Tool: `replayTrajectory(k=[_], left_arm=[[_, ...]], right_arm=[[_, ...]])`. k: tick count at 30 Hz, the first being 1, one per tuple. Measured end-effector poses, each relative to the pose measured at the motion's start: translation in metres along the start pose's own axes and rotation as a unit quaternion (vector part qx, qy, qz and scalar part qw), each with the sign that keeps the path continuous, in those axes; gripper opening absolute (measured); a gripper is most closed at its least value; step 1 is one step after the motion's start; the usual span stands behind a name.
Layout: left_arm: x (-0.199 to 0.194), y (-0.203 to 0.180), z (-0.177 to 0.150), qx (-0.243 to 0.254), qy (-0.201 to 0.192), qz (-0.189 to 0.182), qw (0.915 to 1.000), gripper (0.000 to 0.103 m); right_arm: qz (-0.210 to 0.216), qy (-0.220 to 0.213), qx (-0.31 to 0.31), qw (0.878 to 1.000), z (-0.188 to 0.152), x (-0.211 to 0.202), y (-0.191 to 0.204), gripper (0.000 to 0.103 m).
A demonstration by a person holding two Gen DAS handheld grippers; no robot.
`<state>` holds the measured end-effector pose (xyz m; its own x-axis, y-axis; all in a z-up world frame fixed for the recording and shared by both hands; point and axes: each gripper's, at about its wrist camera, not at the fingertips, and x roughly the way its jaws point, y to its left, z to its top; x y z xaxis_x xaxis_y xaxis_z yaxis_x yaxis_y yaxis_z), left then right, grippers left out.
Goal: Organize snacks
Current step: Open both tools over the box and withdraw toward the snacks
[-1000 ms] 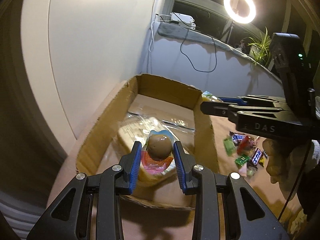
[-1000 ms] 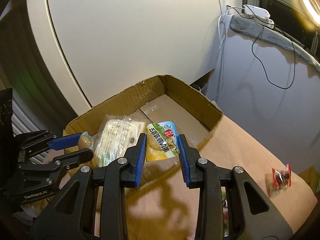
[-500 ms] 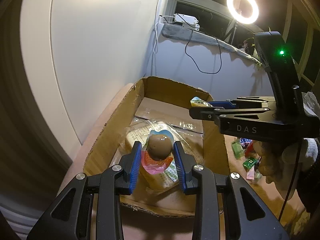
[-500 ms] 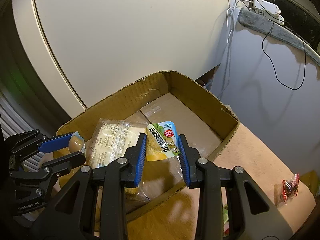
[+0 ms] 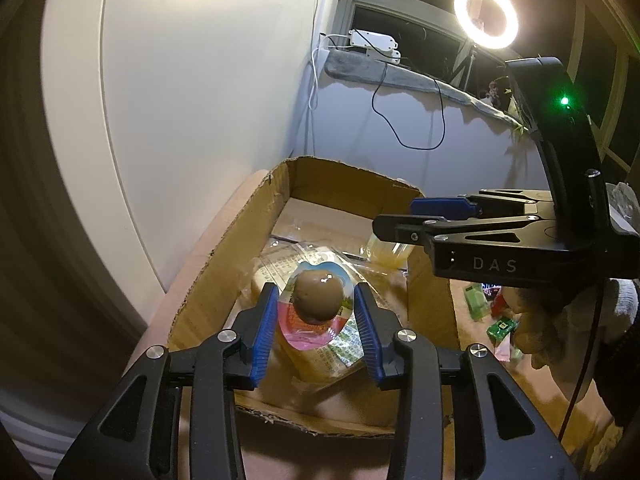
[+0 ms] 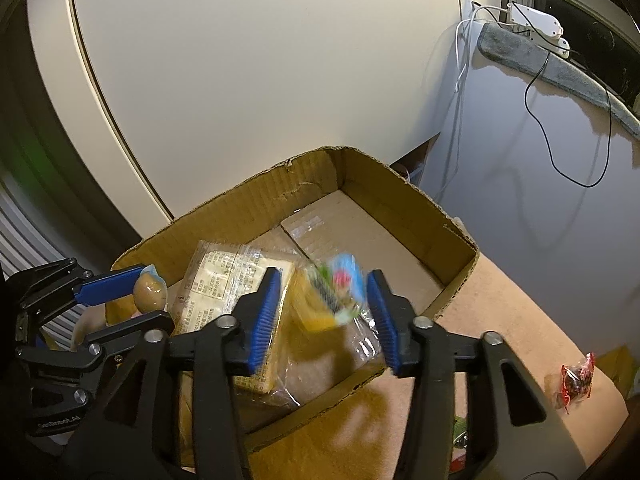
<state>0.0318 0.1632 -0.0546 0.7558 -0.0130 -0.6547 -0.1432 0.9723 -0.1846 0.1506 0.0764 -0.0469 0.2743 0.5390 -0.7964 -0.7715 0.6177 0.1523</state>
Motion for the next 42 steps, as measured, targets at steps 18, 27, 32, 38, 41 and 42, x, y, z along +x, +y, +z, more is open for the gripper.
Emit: replayTrajectory(k=[18,27,32,38,41,42], left_arm=[[-0.011,-0.011,0.001,0.012,-0.014,0.006,0.9998,0.045],[-0.025,-0.032,-0.001,0.029,-0.026,0.0,0.9993,0.045],[-0.033,-0.047,-0.004,0.04,-0.033,-0.005,0.9987,0.045],[-0.039,-0.067,-0.008,0.053,-0.037,-0.013,0.9978,0.045],[-0.041,-0.076,-0.01,0.06,-0.037,-0.017,0.9973,0.045],[-0.041,-0.079,-0.01,0.062,-0.037,-0.019,0.9972,0.045]], right_arm=[[-0.017,-0.024,0.004,1.0,0.0,-0.024,-0.001,0.081],[-0.026,-0.041,0.011,0.999,-0.013,-0.052,-0.008,0.081],[-0.033,-0.05,0.017,0.998,-0.024,-0.072,-0.014,0.081],[-0.044,-0.059,0.026,0.997,-0.042,-0.095,-0.024,0.081],[-0.051,-0.062,0.031,0.996,-0.051,-0.106,-0.03,0.081],[-0.054,-0.063,0.033,0.996,-0.055,-0.11,-0.033,0.081]])
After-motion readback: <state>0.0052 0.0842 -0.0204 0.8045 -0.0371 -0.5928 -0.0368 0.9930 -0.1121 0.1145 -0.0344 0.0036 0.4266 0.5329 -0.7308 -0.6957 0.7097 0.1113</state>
